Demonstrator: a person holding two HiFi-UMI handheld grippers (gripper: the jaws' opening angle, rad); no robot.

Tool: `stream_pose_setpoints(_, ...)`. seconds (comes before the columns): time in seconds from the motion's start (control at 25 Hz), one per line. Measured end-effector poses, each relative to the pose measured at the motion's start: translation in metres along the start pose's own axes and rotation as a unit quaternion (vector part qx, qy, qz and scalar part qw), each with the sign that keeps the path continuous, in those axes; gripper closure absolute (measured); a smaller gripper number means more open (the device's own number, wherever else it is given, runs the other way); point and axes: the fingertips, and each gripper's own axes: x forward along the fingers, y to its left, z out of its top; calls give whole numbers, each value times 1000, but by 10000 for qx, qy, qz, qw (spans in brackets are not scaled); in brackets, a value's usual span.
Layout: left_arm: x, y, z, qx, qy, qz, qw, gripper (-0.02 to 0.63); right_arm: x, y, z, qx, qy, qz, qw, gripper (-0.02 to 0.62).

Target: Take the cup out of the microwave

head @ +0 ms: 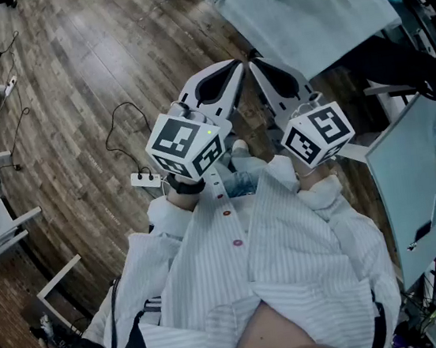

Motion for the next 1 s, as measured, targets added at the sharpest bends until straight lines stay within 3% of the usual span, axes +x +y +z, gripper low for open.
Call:
stream_pose_setpoints(0.56, 12, -6, -1, 83, -50, 85, 9999, 598, -6, -8, 6, 103, -128, 143, 9998, 561)
stream_pose_setpoints(1.0, 13, -16, -11, 98, -179, 450, 9988, 598, -21, -13, 4, 21, -92, 441, 9990, 561)
